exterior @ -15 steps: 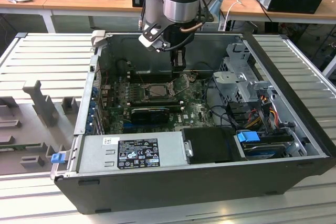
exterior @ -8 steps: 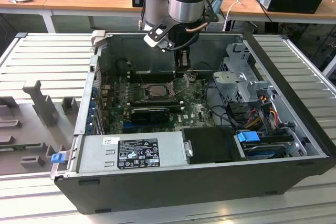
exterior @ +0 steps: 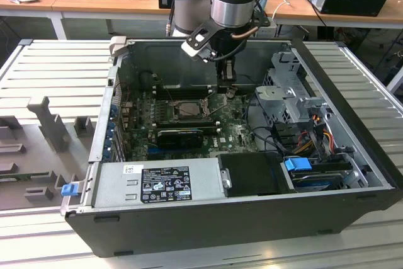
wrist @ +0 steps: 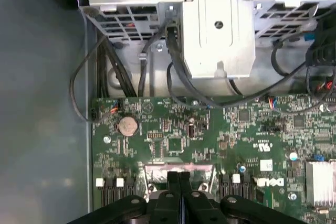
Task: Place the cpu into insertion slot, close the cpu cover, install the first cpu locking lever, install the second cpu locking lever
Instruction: 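Close the cpu cover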
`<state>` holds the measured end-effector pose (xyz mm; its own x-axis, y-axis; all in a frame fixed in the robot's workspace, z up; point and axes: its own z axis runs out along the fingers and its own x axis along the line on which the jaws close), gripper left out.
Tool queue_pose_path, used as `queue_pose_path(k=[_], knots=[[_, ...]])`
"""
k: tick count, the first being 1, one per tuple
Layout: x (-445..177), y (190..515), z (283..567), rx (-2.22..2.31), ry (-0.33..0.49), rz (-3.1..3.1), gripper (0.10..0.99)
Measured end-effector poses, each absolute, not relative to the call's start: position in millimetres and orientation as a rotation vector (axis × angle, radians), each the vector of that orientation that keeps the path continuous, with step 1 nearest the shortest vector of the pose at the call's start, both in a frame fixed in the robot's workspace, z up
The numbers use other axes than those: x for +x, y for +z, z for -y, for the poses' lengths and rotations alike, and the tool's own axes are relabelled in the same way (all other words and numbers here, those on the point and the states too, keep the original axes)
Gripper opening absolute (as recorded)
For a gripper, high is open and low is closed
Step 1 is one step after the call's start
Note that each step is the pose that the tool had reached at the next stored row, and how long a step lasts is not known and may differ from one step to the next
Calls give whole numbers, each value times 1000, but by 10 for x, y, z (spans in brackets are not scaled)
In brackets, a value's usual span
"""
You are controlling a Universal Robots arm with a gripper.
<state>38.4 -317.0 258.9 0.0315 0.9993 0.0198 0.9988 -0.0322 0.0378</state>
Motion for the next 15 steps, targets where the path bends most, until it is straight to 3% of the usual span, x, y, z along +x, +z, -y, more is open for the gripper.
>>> queue_pose_path(k=[15], knots=[[558,2435,3156,2244,63,-2178,106]])
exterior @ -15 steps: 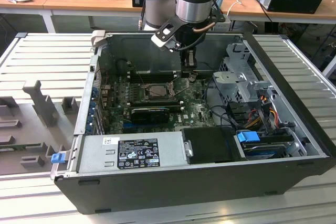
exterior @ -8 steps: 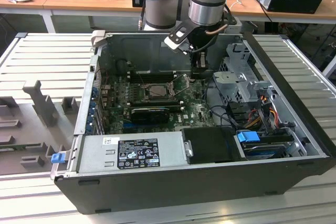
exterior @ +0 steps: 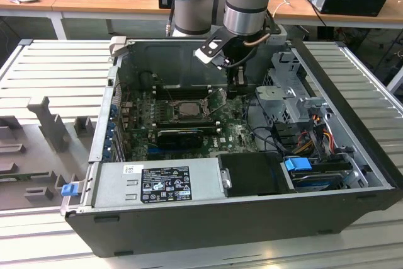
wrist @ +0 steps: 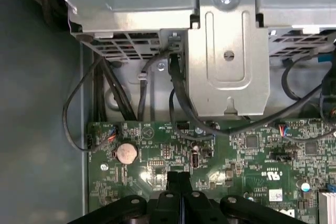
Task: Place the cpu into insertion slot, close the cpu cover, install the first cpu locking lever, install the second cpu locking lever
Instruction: 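Close the cpu cover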
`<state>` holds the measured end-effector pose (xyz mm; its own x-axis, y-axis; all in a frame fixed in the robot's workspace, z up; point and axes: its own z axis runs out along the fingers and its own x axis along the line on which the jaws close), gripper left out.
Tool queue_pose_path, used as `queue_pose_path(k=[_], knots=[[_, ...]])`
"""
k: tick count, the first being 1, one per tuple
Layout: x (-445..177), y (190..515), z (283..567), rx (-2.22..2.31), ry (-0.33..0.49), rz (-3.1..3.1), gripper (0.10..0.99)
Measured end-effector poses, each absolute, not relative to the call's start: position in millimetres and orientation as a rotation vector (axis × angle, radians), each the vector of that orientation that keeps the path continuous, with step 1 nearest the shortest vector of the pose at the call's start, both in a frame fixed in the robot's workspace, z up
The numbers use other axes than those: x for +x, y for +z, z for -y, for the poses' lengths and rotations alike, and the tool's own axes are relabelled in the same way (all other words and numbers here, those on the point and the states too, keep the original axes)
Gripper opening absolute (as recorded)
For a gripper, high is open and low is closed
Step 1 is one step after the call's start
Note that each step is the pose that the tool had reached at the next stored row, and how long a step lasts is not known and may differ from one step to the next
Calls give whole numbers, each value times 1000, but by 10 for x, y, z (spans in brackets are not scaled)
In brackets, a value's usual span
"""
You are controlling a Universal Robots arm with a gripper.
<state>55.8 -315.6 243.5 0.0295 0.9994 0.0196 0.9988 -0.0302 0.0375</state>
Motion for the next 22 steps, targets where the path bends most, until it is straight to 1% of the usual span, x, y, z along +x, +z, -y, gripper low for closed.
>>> queue_pose_path(k=[22], knots=[[362,2434,3156,2244,63,-2179,106]])
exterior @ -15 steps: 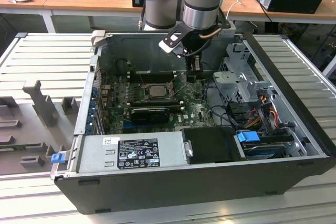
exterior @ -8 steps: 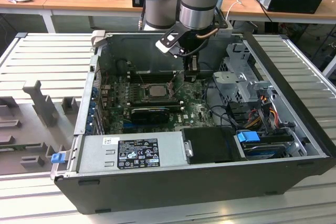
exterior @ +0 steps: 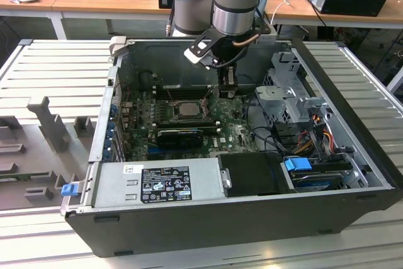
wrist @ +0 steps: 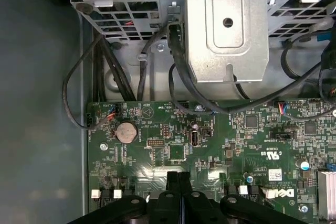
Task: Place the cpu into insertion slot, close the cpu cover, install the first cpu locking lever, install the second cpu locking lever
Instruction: 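Close the cpu cover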
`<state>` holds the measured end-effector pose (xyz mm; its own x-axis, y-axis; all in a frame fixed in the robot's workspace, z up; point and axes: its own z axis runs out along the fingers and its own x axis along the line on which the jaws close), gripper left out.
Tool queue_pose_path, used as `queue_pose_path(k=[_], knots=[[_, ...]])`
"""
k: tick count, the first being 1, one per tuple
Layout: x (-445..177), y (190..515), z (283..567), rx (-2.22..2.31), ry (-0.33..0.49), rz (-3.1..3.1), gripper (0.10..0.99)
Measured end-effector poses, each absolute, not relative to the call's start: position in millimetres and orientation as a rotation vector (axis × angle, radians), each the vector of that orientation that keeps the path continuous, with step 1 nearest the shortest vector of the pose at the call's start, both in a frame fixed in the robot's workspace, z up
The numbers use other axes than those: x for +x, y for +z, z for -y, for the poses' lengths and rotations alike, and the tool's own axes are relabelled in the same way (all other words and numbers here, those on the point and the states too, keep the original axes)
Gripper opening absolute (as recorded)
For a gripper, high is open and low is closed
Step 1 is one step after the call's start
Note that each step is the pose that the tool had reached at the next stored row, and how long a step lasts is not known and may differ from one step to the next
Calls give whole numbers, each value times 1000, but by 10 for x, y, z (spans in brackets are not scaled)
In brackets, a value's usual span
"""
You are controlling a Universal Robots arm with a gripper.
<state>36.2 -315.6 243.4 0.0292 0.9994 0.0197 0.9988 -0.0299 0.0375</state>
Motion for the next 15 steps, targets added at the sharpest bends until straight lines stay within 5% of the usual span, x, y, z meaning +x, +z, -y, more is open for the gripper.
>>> queue_pose_path(k=[15], knots=[[285,2434,3156,2244,63,-2179,106]])
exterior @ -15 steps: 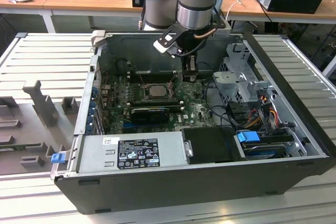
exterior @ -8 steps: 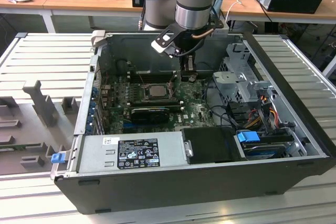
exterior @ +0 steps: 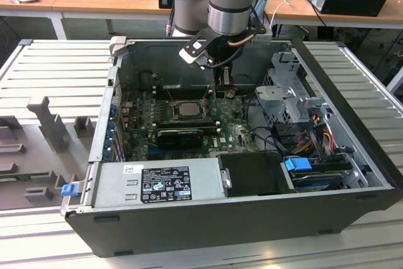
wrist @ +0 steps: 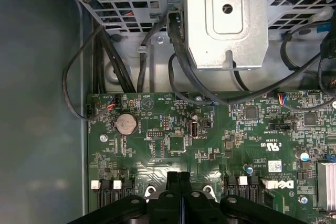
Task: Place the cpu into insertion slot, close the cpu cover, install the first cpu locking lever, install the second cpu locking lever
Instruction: 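Close the cpu cover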
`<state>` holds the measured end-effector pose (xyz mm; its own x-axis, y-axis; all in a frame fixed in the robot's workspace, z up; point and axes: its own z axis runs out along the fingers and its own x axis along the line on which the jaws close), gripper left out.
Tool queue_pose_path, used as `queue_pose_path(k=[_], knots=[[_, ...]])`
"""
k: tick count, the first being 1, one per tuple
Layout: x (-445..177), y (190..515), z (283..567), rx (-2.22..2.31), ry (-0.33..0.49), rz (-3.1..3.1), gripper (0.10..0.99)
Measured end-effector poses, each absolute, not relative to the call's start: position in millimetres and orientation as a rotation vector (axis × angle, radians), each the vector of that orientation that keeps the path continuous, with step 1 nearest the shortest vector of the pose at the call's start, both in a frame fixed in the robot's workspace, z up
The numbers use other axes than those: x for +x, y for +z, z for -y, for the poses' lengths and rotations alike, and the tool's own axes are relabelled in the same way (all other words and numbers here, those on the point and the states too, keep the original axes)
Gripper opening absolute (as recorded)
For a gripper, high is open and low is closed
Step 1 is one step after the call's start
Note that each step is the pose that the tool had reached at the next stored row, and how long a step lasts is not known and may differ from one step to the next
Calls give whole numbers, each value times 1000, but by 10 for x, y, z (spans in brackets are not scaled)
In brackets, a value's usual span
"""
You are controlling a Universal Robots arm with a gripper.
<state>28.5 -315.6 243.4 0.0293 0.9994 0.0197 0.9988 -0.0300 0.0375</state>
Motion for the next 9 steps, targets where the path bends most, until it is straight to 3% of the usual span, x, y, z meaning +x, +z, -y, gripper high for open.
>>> queue_pose_path(k=[9], knots=[[263,2434,3156,2244,63,-2179,106]])
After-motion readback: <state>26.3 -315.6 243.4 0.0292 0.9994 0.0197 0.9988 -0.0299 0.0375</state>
